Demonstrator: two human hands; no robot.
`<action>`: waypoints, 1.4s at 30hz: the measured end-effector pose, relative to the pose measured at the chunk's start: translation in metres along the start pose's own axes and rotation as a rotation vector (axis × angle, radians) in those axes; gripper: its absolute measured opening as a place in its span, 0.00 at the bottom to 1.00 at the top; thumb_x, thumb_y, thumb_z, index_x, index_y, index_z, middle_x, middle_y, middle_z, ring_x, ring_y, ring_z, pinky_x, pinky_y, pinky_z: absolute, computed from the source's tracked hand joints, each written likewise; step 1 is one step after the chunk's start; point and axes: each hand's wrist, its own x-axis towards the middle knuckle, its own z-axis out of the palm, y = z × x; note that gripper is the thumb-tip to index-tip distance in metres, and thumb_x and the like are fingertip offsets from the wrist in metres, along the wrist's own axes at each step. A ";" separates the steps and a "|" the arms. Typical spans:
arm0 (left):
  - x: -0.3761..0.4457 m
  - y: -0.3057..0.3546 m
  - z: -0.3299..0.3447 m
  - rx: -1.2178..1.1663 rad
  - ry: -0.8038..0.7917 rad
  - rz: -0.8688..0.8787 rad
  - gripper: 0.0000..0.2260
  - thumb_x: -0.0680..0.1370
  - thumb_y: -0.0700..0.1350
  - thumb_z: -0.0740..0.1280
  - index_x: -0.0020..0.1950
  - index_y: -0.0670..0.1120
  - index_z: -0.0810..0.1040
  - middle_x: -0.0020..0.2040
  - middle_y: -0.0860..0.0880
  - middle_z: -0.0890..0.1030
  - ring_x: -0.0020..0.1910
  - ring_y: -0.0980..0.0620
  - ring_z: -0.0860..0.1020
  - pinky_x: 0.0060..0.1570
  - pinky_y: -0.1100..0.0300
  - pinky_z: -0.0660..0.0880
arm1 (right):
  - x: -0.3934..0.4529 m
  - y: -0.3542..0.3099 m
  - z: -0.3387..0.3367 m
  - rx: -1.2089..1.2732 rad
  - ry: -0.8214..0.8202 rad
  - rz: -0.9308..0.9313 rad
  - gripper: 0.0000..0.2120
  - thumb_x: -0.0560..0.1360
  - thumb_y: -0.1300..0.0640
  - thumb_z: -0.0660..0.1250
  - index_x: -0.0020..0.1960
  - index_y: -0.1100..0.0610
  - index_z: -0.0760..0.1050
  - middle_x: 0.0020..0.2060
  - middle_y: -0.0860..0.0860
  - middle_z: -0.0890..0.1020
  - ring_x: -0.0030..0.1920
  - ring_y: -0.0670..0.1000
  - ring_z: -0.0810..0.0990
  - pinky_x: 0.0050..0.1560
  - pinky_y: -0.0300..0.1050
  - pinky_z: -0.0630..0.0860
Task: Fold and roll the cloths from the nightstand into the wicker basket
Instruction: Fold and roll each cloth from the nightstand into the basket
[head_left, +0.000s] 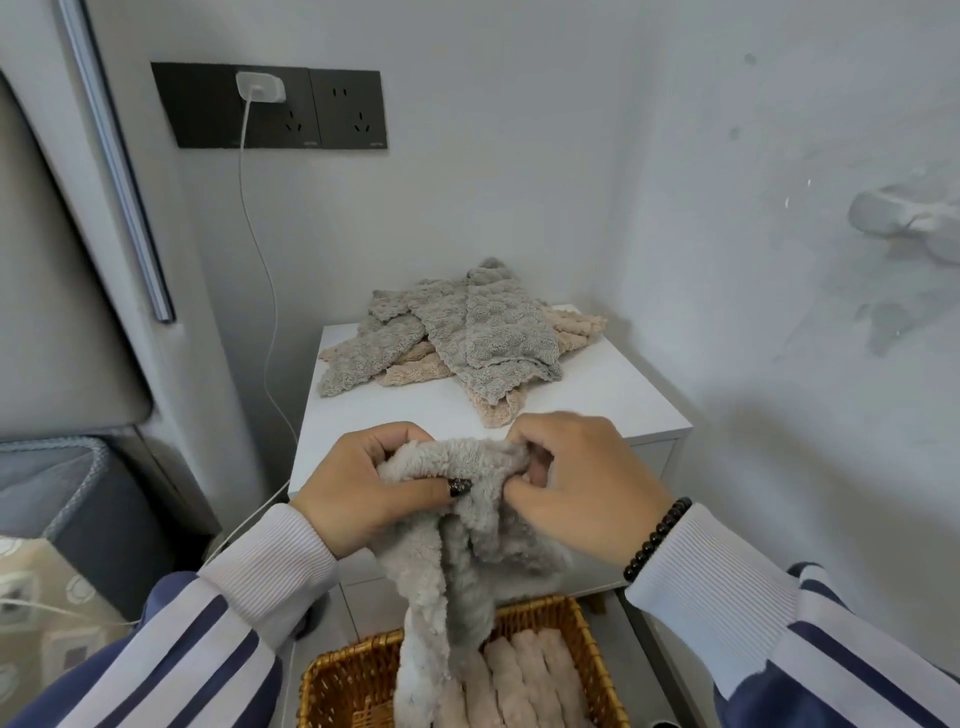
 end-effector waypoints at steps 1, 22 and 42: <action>0.000 0.002 -0.002 0.001 0.028 0.016 0.09 0.56 0.45 0.79 0.31 0.50 0.81 0.31 0.52 0.81 0.30 0.57 0.78 0.32 0.66 0.75 | 0.001 0.001 -0.002 -0.019 0.063 -0.007 0.06 0.68 0.57 0.66 0.35 0.56 0.70 0.34 0.47 0.72 0.39 0.50 0.71 0.40 0.46 0.71; -0.008 -0.006 -0.056 0.481 0.561 0.061 0.07 0.69 0.45 0.77 0.39 0.54 0.82 0.33 0.53 0.83 0.37 0.48 0.83 0.43 0.49 0.81 | 0.026 0.036 -0.020 -0.161 0.022 0.261 0.05 0.76 0.56 0.66 0.49 0.51 0.80 0.43 0.47 0.80 0.45 0.49 0.78 0.46 0.45 0.76; 0.049 -0.005 -0.046 -0.116 0.575 -0.383 0.06 0.81 0.42 0.62 0.47 0.47 0.77 0.43 0.45 0.85 0.44 0.49 0.84 0.47 0.54 0.78 | 0.086 0.053 0.025 0.887 0.289 0.788 0.06 0.76 0.60 0.68 0.43 0.50 0.75 0.48 0.55 0.83 0.44 0.54 0.85 0.50 0.52 0.81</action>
